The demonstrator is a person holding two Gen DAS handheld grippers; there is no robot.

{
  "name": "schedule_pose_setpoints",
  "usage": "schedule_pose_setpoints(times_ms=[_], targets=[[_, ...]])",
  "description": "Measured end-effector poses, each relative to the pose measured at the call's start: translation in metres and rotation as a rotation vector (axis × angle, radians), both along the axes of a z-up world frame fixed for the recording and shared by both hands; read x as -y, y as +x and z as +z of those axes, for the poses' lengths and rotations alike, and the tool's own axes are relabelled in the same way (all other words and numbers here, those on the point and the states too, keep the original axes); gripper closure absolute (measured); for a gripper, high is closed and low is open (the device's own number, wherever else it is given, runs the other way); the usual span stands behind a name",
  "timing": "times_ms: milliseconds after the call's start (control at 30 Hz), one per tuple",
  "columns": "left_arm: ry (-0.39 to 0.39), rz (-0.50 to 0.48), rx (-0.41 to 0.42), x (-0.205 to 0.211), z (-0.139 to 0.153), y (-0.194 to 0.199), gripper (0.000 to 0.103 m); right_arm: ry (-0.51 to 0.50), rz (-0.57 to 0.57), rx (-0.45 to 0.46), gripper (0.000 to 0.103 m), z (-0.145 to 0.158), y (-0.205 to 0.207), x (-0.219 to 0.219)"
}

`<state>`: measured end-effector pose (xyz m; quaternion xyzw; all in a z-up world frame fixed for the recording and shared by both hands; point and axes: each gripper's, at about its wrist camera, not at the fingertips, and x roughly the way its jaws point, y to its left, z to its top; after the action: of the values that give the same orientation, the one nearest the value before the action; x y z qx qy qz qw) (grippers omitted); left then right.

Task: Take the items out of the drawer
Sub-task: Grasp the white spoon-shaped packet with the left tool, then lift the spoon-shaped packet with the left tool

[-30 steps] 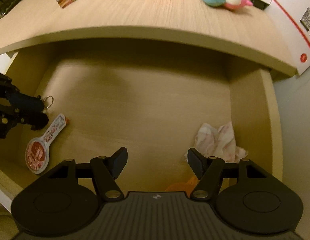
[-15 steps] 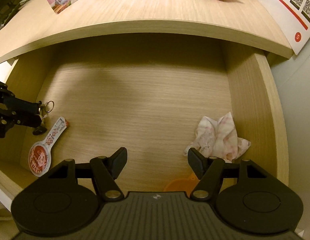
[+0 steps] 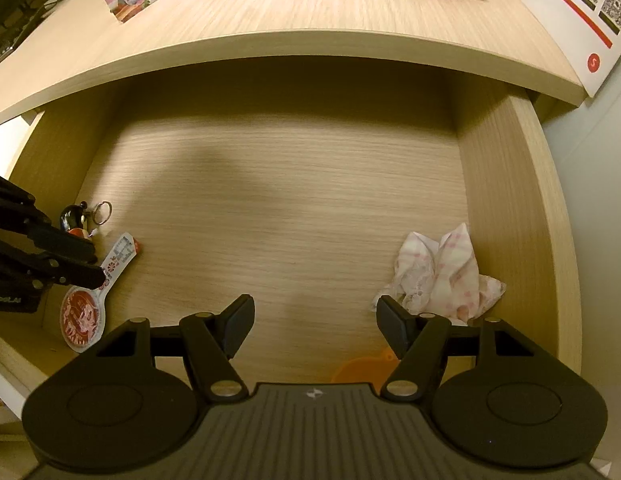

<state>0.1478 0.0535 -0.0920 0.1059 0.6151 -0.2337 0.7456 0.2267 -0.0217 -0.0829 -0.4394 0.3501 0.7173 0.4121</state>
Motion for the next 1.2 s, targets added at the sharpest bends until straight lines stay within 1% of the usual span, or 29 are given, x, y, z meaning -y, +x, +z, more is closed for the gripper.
schedule_pose_setpoints(times_ms=[133,300,400,600,667,733,800,867,933,1067,1133,1200], targets=[[0.026,0.011,-0.016,0.002,-0.011,0.003,0.077,0.001,-0.002,-0.002,0.034,-0.001,-0.001,0.001],[0.02,0.012,-0.032,0.008,-0.018,0.007,0.076,0.006,-0.007,-0.007,0.034,0.0,0.0,0.002],[0.03,0.015,-0.042,0.012,-0.023,0.01,0.075,0.008,-0.01,-0.008,0.033,0.0,-0.001,0.003],[0.023,0.005,-0.025,0.019,-0.023,0.012,0.076,0.017,-0.009,-0.004,0.032,0.002,-0.003,0.006],[0.0,-0.003,-0.027,0.017,-0.021,0.011,0.077,0.04,-0.007,0.004,0.032,0.005,-0.003,0.008],[-0.038,0.001,-0.003,0.014,-0.016,0.008,0.077,0.083,0.024,0.038,0.032,0.011,-0.005,0.014],[-0.092,0.03,0.014,0.009,-0.01,0.007,0.077,0.13,0.061,0.081,0.032,0.016,-0.007,0.02],[-0.144,0.067,0.033,-0.002,-0.002,0.007,0.077,0.15,0.08,0.104,0.031,0.022,-0.006,0.022],[-0.176,0.106,0.059,-0.01,0.008,0.006,0.077,0.152,0.084,0.096,0.031,0.026,-0.005,0.019],[-0.199,0.166,0.086,-0.026,0.025,0.001,0.078,0.16,0.128,0.085,0.031,0.029,-0.006,0.009],[-0.218,0.192,0.094,-0.031,0.033,-0.005,0.079,0.159,0.164,0.076,0.031,0.028,-0.014,0.005],[-0.233,0.222,0.105,-0.033,0.038,-0.007,0.08,0.152,0.196,0.044,0.031,0.028,-0.025,-0.002]])
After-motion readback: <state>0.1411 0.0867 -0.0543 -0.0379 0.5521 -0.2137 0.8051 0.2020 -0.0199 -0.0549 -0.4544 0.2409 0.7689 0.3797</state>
